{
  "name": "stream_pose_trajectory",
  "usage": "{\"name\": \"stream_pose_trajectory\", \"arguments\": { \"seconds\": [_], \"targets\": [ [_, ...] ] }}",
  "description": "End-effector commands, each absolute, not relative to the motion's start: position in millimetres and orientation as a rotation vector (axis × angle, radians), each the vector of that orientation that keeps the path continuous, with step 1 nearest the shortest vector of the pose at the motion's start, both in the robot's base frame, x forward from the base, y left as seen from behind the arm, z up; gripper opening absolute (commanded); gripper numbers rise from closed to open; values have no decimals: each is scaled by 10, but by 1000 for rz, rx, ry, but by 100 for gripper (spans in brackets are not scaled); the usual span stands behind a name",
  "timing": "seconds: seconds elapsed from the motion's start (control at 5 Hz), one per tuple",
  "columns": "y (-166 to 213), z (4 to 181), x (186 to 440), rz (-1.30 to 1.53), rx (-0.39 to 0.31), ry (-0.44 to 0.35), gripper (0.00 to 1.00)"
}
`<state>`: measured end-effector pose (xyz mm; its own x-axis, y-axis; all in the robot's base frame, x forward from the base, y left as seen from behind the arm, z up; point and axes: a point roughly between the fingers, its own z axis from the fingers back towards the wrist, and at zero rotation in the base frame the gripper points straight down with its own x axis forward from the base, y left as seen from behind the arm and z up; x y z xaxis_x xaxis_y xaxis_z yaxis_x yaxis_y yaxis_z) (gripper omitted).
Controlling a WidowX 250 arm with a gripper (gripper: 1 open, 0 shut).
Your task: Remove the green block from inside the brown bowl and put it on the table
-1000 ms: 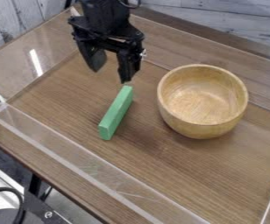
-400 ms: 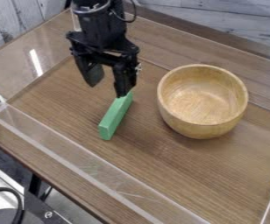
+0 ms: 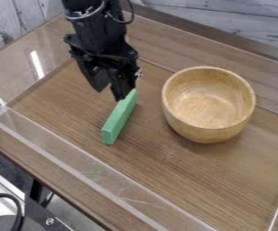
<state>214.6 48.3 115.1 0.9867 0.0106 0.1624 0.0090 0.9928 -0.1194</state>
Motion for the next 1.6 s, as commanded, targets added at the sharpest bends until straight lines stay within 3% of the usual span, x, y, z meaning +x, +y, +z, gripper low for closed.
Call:
{"name": "stream_pose_trajectory", "arguments": {
  "seconds": [0.0, 0.4, 0.8, 1.2, 1.4],
  "targets": [
    [483, 1363, 2129, -8, -117, -188, 100],
    [579, 1347, 2267, 51, -76, -229, 100],
    [592, 1255, 2140, 134, -113, -196, 100],
    [521, 1291, 2299, 19, -67, -147, 100],
    [548, 1324, 2330, 42, -80, -76, 100]
  ]
}}
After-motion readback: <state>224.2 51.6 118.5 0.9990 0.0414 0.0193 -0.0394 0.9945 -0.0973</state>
